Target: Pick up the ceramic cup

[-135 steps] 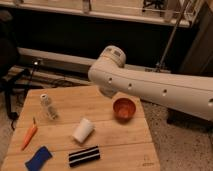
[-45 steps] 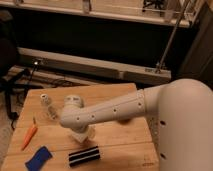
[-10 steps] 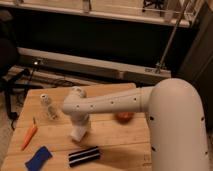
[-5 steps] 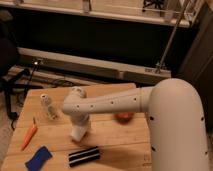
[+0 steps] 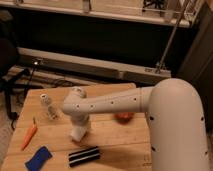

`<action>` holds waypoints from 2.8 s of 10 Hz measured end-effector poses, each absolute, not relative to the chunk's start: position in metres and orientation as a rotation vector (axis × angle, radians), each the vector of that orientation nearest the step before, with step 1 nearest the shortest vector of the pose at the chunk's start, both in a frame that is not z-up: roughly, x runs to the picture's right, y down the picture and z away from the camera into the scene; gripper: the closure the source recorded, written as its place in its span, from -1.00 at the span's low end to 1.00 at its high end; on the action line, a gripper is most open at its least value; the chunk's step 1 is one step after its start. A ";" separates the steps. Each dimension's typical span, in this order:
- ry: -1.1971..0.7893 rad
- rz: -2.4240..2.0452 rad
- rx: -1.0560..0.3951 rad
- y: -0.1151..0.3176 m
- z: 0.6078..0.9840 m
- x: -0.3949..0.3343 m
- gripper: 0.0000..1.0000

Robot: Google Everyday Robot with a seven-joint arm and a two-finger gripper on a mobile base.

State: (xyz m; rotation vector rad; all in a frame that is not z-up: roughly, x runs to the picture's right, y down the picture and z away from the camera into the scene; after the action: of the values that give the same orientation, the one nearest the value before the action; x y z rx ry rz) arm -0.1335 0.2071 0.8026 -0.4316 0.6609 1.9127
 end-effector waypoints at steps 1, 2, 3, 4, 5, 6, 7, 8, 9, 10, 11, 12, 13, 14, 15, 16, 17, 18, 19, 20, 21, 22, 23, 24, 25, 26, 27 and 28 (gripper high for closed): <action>0.661 1.913 -0.432 0.207 0.803 -0.134 1.00; 0.661 1.913 -0.432 0.207 0.803 -0.134 1.00; 0.661 1.913 -0.432 0.207 0.803 -0.134 1.00; 0.661 1.913 -0.432 0.207 0.803 -0.134 1.00; 0.661 1.913 -0.432 0.207 0.803 -0.134 1.00; 0.661 1.913 -0.432 0.207 0.803 -0.134 1.00; 0.661 1.913 -0.432 0.207 0.803 -0.134 1.00; 0.661 1.913 -0.431 0.207 0.803 -0.134 1.00; 0.661 1.913 -0.431 0.207 0.803 -0.134 1.00; 0.661 1.913 -0.432 0.207 0.803 -0.134 1.00; 0.661 1.913 -0.432 0.207 0.803 -0.134 1.00; 0.661 1.913 -0.432 0.207 0.803 -0.134 1.00; 0.661 1.913 -0.432 0.207 0.803 -0.134 1.00; 0.661 1.913 -0.432 0.207 0.803 -0.134 1.00; 0.661 1.913 -0.432 0.207 0.803 -0.134 1.00; 0.661 1.913 -0.432 0.207 0.803 -0.134 1.00; 0.661 1.913 -0.432 0.207 0.803 -0.134 1.00; 0.661 1.910 -0.430 0.207 0.802 -0.133 1.00; 0.643 1.903 -0.428 0.202 0.792 -0.136 1.00; 0.636 1.902 -0.428 0.200 0.789 -0.138 1.00; 0.636 1.904 -0.427 0.199 0.789 -0.137 1.00; 0.637 1.902 -0.428 0.200 0.789 -0.138 1.00; 0.615 1.903 -0.434 0.197 0.784 -0.139 1.00; 0.570 1.914 -0.444 0.190 0.778 -0.143 1.00; 0.485 1.933 -0.464 0.180 0.767 -0.150 1.00; 0.376 1.954 -0.491 0.169 0.753 -0.156 1.00; 0.302 1.969 -0.517 0.162 0.745 -0.159 1.00; 0.202 1.988 -0.551 0.156 0.735 -0.159 1.00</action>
State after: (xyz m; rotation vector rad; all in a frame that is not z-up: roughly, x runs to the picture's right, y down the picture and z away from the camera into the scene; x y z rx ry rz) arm -0.1592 0.1556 0.7352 -0.5514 0.2015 1.9876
